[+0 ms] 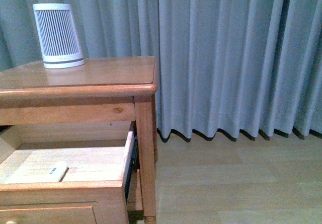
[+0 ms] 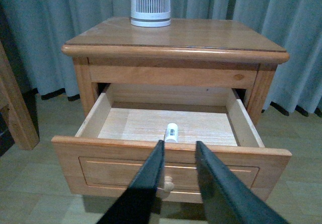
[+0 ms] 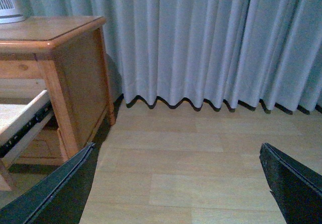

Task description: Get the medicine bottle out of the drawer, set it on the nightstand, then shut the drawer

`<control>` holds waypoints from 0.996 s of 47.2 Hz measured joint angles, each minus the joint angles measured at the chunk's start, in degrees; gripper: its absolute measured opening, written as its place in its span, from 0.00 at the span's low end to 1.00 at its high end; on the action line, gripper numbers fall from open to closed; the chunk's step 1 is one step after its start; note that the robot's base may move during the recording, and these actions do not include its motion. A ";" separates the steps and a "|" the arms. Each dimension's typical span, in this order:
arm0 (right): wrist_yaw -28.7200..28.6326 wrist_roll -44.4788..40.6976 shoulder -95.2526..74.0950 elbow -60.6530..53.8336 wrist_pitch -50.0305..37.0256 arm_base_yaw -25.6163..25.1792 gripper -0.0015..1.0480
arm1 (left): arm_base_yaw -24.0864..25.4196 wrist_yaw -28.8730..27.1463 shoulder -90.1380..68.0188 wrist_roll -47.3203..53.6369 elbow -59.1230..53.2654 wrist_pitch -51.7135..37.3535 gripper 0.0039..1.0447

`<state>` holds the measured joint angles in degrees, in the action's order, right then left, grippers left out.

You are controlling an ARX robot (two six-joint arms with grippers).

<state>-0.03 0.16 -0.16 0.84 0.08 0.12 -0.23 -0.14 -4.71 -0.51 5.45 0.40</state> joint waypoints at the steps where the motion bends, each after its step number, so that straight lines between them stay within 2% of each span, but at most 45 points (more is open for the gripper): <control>1: 0.02 0.00 -0.02 0.00 0.00 0.00 0.93 | 0.02 0.02 0.33 0.00 -0.28 0.00 0.13; 4: 0.37 0.00 0.00 0.00 0.00 0.00 0.93 | 0.02 0.37 0.68 -0.02 -0.77 0.00 0.02; 42: -0.24 0.00 0.02 0.00 0.04 -0.02 0.93 | 0.00 -0.20 4.52 0.22 -4.90 -0.31 0.03; 47: -0.44 0.00 0.02 -0.02 0.02 -0.09 0.93 | 0.02 -0.22 4.52 0.24 -4.90 -0.31 0.21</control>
<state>-0.47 0.16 -0.14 0.82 0.10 0.03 -0.21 -0.36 -0.19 -0.27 0.56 0.10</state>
